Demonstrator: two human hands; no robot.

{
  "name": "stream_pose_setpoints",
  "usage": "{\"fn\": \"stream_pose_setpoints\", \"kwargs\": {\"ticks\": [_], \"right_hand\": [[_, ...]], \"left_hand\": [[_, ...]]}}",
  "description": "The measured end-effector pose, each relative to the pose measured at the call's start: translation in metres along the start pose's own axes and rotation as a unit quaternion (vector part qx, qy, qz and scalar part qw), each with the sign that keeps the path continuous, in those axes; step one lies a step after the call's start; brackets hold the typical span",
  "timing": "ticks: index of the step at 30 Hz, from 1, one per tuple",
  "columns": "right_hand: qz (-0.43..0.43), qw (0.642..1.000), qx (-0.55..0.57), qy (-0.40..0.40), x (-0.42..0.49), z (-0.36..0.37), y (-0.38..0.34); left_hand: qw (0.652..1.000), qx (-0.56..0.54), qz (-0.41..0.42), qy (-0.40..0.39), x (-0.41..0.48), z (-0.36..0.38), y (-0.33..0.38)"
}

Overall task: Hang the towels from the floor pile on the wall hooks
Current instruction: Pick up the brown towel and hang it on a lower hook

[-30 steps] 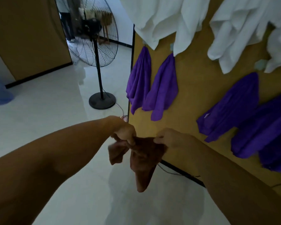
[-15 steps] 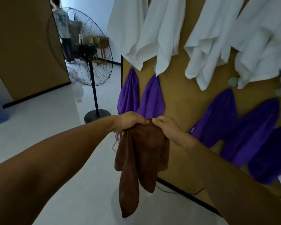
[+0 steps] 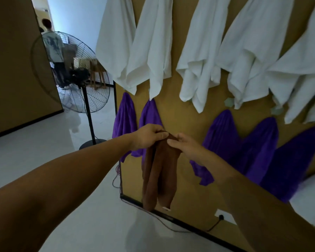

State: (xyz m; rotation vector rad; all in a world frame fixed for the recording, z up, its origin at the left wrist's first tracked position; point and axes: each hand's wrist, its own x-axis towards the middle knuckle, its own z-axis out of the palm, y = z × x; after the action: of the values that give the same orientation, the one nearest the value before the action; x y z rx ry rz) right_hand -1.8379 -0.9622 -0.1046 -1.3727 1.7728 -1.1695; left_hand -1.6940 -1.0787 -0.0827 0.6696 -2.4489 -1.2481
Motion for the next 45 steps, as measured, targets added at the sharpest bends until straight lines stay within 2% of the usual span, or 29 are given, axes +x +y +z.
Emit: {"fn": "stream_pose_setpoints", "kwargs": {"ticks": [2, 5, 7, 12, 15, 17, 19, 24, 28, 31, 38, 45], "right_hand": [[0.004, 1.000, -0.017, 0.002, -0.004, -0.009, 0.002], [0.002, 0.997, -0.027, 0.079, -0.001, -0.023, 0.012], [0.010, 0.994, -0.036, 0.102, 0.002, -0.026, 0.016], [0.025, 0.994, -0.018, 0.102, 0.012, -0.034, 0.021], [0.042, 0.994, 0.001, 0.097, 0.024, -0.043, 0.026], [0.046, 0.991, -0.005, 0.125, 0.035, -0.047, 0.026], [0.041, 0.985, -0.049, 0.157, 0.049, -0.051, 0.025], [0.052, 0.959, -0.149, 0.236, 0.084, -0.058, 0.028], [0.088, 0.933, -0.202, 0.286, 0.104, -0.063, 0.035], [0.098, 0.921, -0.216, 0.310, 0.120, -0.072, 0.038], [0.092, 0.902, -0.242, 0.346, 0.170, -0.096, 0.048], [0.098, 0.888, -0.252, 0.372, 0.218, -0.119, 0.062]], "left_hand": [[0.999, 0.040, 0.005, -0.016, 0.007, 0.002, 0.002], [0.999, 0.047, 0.004, -0.027, 0.017, 0.003, 0.004], [0.999, 0.033, -0.003, -0.035, 0.025, 0.006, 0.003], [0.993, 0.018, -0.027, -0.116, 0.053, 0.005, -0.010], [0.991, -0.027, -0.026, -0.129, 0.077, -0.001, -0.021], [0.991, -0.053, -0.011, -0.126, 0.096, -0.003, -0.026], [0.991, -0.033, 0.009, -0.133, 0.117, -0.008, -0.030], [0.983, 0.078, 0.102, -0.134, 0.164, -0.023, -0.035], [0.968, 0.112, 0.209, -0.079, 0.194, -0.018, -0.044], [0.971, 0.083, 0.224, -0.028, 0.216, -0.011, -0.048], [0.975, 0.084, 0.199, 0.046, 0.263, -0.011, -0.041], [0.987, 0.083, 0.094, 0.101, 0.297, -0.007, -0.028]]}}
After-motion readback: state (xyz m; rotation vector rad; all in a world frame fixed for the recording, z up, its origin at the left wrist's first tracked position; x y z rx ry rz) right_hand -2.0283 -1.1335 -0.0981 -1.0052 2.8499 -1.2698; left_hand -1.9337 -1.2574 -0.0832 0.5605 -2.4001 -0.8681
